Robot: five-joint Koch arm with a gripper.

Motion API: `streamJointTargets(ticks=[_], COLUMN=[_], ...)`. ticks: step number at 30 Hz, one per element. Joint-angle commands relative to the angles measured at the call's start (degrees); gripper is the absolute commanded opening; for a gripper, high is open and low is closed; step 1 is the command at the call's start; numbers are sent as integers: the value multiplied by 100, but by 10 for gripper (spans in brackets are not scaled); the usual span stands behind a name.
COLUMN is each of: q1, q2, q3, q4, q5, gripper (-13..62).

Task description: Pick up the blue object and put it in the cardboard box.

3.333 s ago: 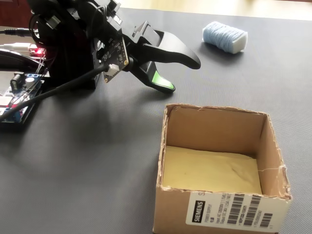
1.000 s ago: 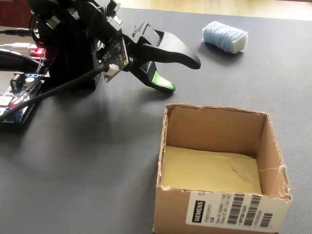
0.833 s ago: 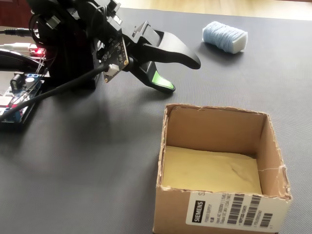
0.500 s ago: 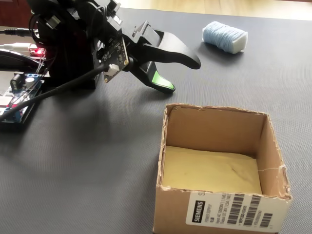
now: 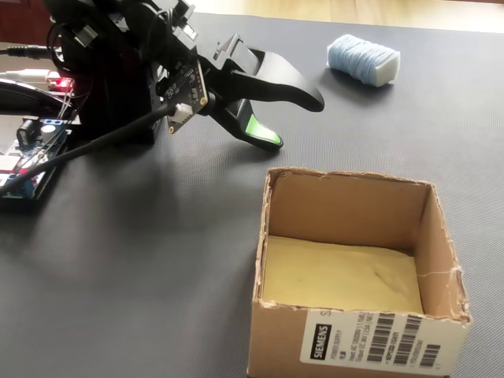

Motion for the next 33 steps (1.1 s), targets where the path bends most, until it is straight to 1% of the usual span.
streamJointTargets(ticks=[1,9,28,33], q1=[-70,-378,-2224,-2944], q2=[510,510,492,466], q3=[229,220,220,220], q4=[642,598,264,316], q5=[176,176,193,202], gripper=[341,341,340,338])
